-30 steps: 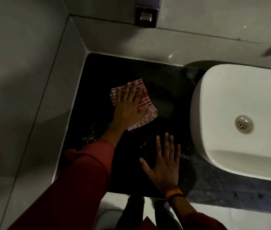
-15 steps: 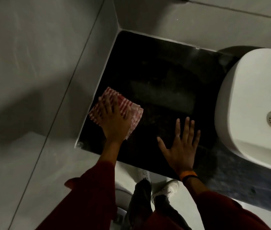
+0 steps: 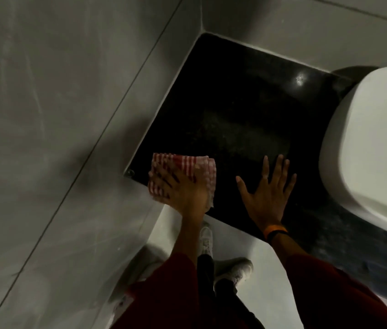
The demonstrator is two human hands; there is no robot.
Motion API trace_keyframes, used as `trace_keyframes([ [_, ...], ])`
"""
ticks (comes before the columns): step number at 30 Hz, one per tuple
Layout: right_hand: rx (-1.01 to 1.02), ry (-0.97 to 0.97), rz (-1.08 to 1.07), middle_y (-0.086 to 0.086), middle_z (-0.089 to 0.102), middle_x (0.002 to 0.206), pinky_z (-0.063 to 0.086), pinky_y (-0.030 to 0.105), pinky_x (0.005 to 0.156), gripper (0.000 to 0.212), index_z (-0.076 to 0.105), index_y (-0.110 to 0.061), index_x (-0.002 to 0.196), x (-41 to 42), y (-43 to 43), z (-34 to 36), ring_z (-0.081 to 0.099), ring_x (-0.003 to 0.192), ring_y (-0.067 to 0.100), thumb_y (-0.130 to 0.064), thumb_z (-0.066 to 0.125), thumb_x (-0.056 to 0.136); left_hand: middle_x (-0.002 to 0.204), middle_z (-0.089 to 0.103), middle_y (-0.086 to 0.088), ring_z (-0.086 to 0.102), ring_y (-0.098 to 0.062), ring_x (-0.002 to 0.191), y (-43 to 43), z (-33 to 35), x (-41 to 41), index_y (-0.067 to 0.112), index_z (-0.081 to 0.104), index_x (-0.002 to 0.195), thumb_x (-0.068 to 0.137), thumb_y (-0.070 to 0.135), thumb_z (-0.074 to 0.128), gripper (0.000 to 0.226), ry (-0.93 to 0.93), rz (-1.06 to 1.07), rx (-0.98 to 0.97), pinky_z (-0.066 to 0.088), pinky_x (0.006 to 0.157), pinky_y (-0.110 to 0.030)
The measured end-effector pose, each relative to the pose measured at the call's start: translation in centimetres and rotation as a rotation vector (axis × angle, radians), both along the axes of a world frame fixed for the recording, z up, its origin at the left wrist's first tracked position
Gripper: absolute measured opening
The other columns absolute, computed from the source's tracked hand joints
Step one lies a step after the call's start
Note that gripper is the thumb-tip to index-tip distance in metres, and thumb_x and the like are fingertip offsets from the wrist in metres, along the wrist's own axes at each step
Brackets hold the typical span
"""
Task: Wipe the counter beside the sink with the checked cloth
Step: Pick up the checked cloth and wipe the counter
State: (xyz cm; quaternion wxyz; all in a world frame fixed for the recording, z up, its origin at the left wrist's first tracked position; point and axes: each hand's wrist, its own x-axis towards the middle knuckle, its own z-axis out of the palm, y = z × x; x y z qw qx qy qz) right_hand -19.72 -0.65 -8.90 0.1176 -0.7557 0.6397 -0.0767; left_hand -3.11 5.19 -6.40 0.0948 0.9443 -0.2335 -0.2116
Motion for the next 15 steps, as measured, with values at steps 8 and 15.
trace_keyframes([
  [8,0.051,-0.198,0.716,0.012,0.016,0.17,-0.002,0.05,0.129,0.072,0.031,-0.022,0.156,10.5,5.4,2.8,0.002,0.158,0.03,-0.061,0.043,0.097,0.168,0.016,-0.009,0.002,-0.028,0.157,-1.7,4.3,5.4,0.01,0.022,0.156,0.104,0.042,0.036,0.062,0.058,-0.03,-0.395,0.005,0.128,-0.049],
  [15,-0.04,-0.071,0.885,0.006,0.027,0.167,0.011,0.049,0.127,0.065,0.031,-0.021,0.157,8.6,6.6,0.5,0.02,0.155,0.029,-0.026,0.06,0.098,0.166,0.021,-0.01,0.007,-0.024,0.156,-3.3,1.5,10.9,0.009,0.025,0.155,0.107,0.037,0.026,0.056,-0.084,-0.611,-0.378,0.009,0.128,-0.048],
])
